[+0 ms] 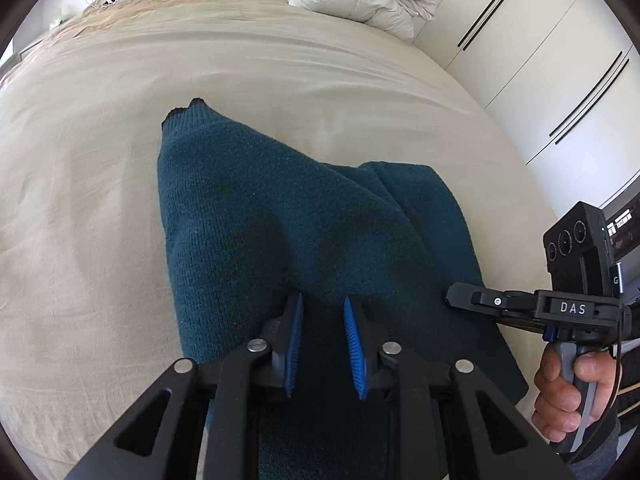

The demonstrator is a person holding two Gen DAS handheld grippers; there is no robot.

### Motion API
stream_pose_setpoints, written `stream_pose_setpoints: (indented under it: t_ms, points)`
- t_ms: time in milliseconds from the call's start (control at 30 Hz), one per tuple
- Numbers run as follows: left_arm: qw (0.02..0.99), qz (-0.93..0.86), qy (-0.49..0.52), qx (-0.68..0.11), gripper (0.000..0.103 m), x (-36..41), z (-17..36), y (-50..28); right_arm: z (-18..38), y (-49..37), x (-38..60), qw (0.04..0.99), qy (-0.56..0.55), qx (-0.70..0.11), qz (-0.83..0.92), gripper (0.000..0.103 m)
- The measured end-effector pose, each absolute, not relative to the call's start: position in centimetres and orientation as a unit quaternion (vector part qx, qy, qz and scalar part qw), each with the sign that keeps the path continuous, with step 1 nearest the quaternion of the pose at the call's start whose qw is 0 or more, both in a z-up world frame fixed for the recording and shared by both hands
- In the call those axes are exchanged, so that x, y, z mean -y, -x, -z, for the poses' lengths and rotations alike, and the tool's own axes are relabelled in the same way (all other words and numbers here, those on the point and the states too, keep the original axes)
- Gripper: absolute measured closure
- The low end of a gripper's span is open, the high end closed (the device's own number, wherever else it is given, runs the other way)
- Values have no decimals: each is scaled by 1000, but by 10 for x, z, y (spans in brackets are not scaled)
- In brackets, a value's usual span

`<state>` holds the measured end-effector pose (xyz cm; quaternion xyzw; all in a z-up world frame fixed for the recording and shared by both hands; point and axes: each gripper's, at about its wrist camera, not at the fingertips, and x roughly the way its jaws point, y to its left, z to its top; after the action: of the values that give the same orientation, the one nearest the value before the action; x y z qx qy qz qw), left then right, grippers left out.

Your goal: Fold small clothes

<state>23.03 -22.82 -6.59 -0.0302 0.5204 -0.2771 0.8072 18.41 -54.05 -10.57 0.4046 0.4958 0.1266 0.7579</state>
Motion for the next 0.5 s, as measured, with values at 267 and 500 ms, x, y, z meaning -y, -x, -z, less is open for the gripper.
stream_pose_setpoints:
  t_ms: [267,500]
  points:
    - [813,282,23,-509,77,215,49,-186,80,-138,525,773,-390,-475,-159,93]
    - [818,287,4,-499,78,221,63,-187,114,-137,524,760,-416,-479,-137,94]
